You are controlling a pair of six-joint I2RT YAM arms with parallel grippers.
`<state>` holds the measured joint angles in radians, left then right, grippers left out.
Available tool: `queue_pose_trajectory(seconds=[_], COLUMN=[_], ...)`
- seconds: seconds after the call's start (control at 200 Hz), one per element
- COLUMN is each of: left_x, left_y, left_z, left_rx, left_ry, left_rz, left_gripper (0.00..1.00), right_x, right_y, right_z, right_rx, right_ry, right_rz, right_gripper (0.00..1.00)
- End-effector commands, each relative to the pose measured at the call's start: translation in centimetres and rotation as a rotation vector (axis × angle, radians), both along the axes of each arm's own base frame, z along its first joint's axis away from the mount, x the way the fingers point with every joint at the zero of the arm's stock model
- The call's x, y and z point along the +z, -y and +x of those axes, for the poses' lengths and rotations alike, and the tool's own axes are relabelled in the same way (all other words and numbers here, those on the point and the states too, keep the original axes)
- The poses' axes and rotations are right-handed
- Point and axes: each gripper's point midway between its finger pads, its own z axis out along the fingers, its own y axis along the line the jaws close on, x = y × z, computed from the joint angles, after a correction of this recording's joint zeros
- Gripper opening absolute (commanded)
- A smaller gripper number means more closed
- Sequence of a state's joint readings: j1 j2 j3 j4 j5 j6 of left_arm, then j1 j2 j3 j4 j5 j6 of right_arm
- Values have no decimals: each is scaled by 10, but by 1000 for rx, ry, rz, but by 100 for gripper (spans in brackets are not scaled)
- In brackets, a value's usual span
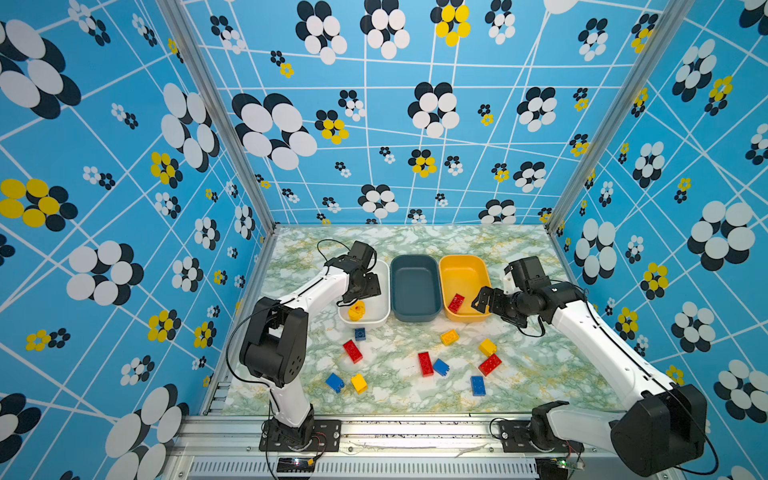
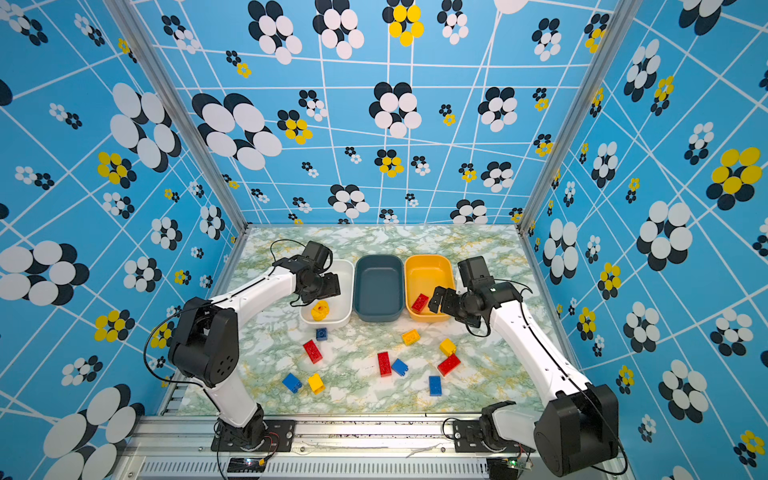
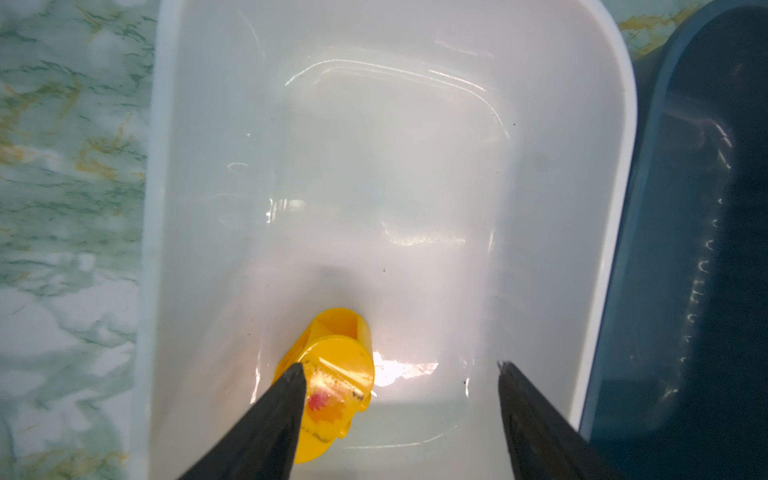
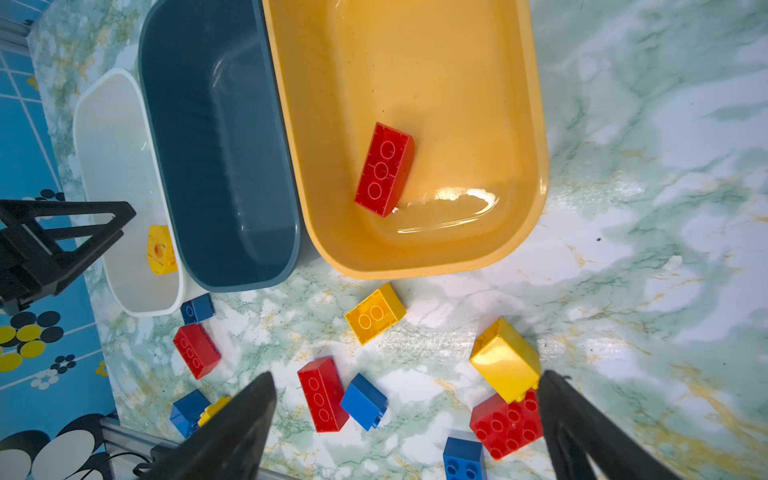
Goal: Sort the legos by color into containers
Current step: 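Open the left gripper to drop the yellow piece into the white bin, then lower the right gripper onto a yellow 2x2 brick and grasp it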
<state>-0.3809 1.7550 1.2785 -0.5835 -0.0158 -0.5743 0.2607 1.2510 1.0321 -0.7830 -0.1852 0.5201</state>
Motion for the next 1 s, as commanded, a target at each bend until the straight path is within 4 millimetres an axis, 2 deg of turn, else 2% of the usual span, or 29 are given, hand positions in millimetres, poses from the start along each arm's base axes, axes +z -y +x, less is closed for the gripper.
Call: queue_pose_trajectory(seconds=[0.0, 0.165, 0.385, 0.555, 0.67, 0.994], left_x=[38, 56, 74, 72, 73, 72], left_y=[7, 17, 17, 20, 21, 15], left_z=[0, -17, -38, -51, -58, -82], left_rx=[-43, -116, -40, -8, -13, -39], left_ry=[85, 110, 155, 165, 168, 156], left_rz=[0, 11, -79, -136, -154, -168], left_gripper=[78, 82, 87, 89, 90, 92], right_x=[-11, -29, -48, -61, -70, -92], right_y=[10, 17, 26, 31, 41, 36], right_z=[-17, -35, -59, -60, -60, -50], right_rx=[-39, -80, -157, -100, -27, 141], right_ry=[-65, -142, -214, -186, -163, -144], right_rz=[-26, -42, -51, -97, -179, -253], right_gripper=[99, 99, 99, 97, 92, 86])
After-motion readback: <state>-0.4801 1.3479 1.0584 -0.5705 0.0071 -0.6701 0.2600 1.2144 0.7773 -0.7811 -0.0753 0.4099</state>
